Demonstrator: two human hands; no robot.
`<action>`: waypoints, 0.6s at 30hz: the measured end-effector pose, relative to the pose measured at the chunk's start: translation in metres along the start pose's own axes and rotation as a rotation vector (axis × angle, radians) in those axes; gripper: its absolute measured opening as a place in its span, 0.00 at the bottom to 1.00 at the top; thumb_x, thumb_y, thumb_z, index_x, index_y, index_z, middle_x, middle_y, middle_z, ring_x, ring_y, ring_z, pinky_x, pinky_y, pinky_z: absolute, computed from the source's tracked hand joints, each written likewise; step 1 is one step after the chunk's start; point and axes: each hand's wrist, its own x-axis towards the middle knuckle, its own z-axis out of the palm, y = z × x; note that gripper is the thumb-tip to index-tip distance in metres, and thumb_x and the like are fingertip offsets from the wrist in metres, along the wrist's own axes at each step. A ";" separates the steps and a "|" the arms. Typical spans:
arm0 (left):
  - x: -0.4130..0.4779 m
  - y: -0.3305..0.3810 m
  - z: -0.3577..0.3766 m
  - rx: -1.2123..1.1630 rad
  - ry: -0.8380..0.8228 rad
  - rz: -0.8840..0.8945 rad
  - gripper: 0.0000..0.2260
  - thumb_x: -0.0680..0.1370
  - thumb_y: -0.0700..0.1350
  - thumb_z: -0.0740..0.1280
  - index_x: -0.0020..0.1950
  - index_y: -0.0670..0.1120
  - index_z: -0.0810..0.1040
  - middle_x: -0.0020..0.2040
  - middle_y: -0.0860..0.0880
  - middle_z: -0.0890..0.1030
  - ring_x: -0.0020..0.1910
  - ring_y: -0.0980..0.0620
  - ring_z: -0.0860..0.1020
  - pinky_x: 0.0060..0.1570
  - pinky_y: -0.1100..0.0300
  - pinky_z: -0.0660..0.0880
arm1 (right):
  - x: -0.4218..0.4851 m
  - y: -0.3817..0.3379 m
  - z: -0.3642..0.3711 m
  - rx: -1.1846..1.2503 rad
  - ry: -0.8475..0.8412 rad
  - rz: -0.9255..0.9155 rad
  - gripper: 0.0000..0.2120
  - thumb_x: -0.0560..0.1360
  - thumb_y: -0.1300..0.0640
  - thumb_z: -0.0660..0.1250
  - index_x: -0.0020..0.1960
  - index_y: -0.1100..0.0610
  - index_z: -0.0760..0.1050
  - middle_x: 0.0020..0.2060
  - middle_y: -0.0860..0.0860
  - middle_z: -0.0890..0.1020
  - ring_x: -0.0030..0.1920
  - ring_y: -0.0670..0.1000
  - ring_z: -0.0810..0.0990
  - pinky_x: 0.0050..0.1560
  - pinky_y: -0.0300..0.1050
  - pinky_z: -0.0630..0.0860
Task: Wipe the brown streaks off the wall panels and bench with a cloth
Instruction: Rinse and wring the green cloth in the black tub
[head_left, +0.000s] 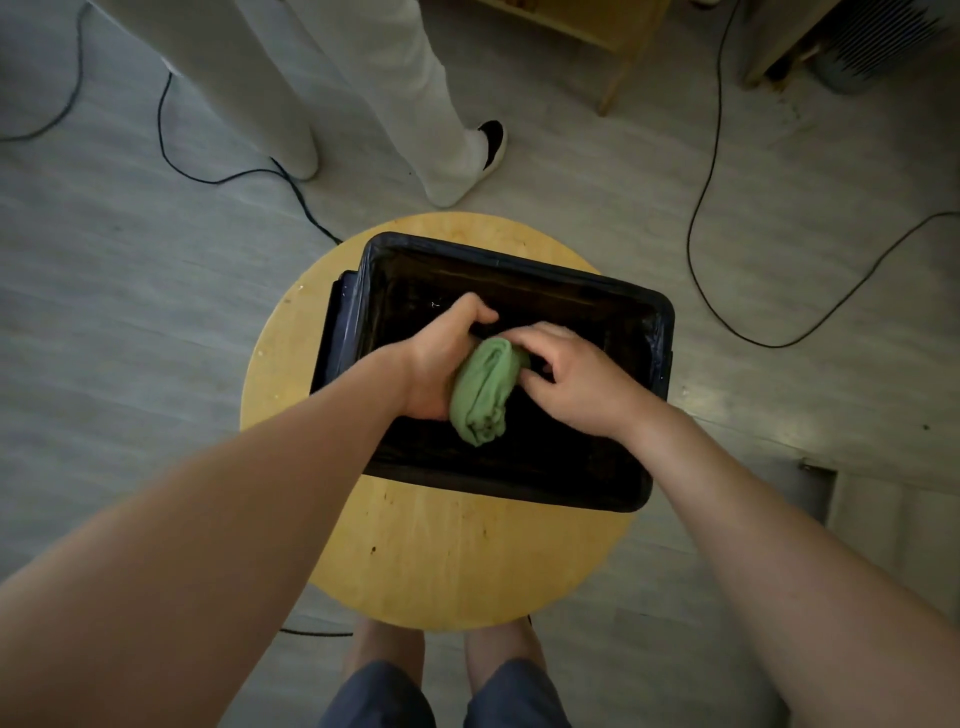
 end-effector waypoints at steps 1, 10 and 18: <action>-0.004 0.001 -0.003 0.032 -0.071 0.003 0.21 0.77 0.55 0.57 0.56 0.40 0.77 0.44 0.42 0.77 0.42 0.44 0.76 0.49 0.50 0.72 | 0.001 0.000 -0.003 0.003 -0.003 0.032 0.17 0.82 0.57 0.65 0.69 0.46 0.76 0.62 0.43 0.79 0.64 0.43 0.76 0.64 0.42 0.74; -0.005 -0.004 -0.004 0.368 -0.068 0.206 0.21 0.78 0.34 0.72 0.70 0.45 0.75 0.59 0.43 0.82 0.57 0.47 0.81 0.60 0.52 0.79 | 0.004 -0.009 -0.005 0.724 0.175 0.675 0.11 0.84 0.56 0.60 0.65 0.49 0.73 0.54 0.56 0.81 0.43 0.51 0.81 0.37 0.44 0.82; -0.006 -0.007 0.006 0.439 0.224 0.259 0.20 0.74 0.50 0.79 0.63 0.51 0.80 0.55 0.49 0.86 0.56 0.50 0.84 0.57 0.48 0.83 | -0.002 -0.013 -0.009 0.658 0.037 0.608 0.06 0.83 0.58 0.61 0.58 0.55 0.75 0.48 0.58 0.85 0.39 0.51 0.85 0.38 0.46 0.83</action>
